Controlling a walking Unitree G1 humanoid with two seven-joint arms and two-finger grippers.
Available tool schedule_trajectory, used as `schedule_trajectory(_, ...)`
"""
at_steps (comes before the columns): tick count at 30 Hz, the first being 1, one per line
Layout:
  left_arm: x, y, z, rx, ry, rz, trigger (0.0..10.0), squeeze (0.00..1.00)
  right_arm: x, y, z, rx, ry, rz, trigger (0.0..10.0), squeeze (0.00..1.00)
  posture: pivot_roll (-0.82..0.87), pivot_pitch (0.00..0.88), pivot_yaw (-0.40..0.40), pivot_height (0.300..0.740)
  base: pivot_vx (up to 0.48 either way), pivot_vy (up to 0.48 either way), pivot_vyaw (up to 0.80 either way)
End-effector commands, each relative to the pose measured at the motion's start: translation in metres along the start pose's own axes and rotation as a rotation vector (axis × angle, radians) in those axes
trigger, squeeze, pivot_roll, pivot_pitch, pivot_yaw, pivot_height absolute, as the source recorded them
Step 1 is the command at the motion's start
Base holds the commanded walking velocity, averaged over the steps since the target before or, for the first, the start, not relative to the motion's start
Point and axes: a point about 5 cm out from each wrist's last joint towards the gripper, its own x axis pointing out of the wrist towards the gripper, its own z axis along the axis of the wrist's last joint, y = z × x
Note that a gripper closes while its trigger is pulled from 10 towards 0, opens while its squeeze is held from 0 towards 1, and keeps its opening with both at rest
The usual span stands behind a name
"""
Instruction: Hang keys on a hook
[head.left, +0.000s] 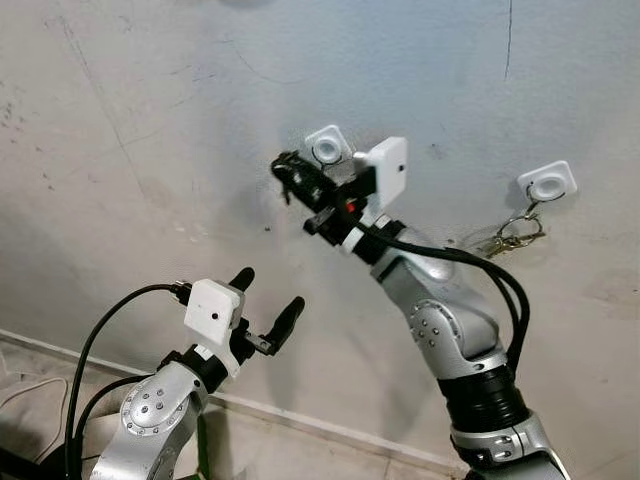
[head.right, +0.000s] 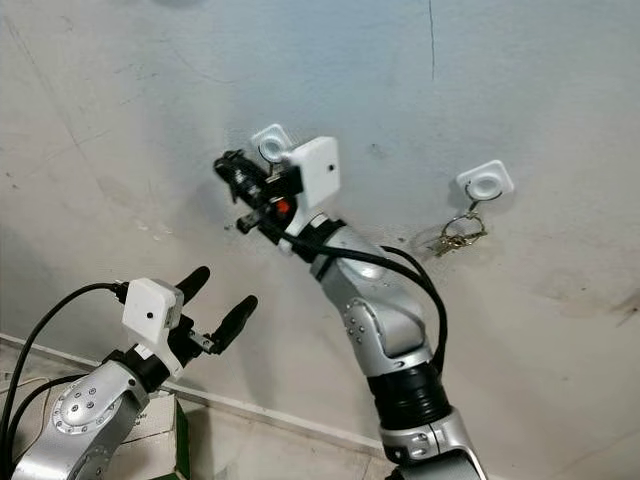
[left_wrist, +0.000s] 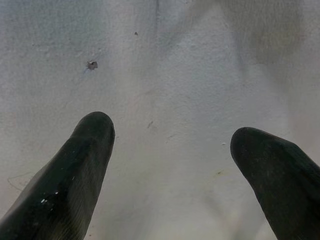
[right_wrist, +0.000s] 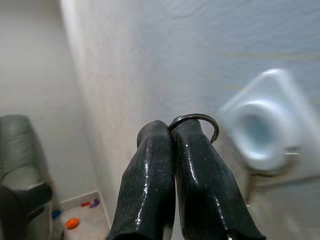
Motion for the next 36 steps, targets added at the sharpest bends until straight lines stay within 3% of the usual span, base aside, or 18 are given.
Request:
schedule_trajectory(1, -0.001, 0.001, 0.002, 0.013, -0.004, -0.004, 10.0, 0.00, 0.001, 0.000, 0.007, -0.018, -0.026, 0.001, 10.0, 0.00, 0.14, 0.000, 0.026, 0.740, 0.000, 0.000, 0.00)
schedule_trajectory(11, -0.001, 0.002, 0.000, 0.003, -0.002, -0.002, 10.0, 0.00, -0.020, 0.007, 0.006, -0.008, 0.028, 0.069, 10.0, 0.00, 0.14, 0.000, 0.028, 0.740, 0.000, 0.000, 0.00)
schedule_trajectory(17, -0.001, 0.002, 0.000, -0.001, 0.001, -0.005, 10.0, 0.00, -0.028, 0.007, -0.002, 0.007, 0.057, 0.037, 10.0, 0.00, 0.13, 0.000, 0.034, 0.740, 0.000, 0.000, 0.00)
schedule_trajectory(27, 0.000, 0.001, 0.003, 0.002, -0.016, -0.022, 10.0, 0.00, -0.031, 0.009, -0.010, 0.007, 0.088, 0.035, 10.0, 0.00, 0.13, 0.000, 0.033, 0.740, 0.000, 0.000, 0.00)
schedule_trajectory(32, 0.006, 0.001, 0.026, 0.082, -0.127, -0.041, 10.0, 0.00, -0.028, 0.007, -0.008, 0.005, 0.082, 0.031, 10.0, 0.00, 0.13, 0.000, 0.030, 0.740, 0.000, 0.000, 0.00)
schedule_trajectory(36, 0.009, 0.001, 0.028, 0.082, -0.137, -0.037, 10.0, 0.00, -0.027, 0.006, -0.009, 0.006, 0.081, 0.033, 10.0, 0.00, 0.13, 0.000, 0.029, 0.740, 0.000, 0.000, 0.00)
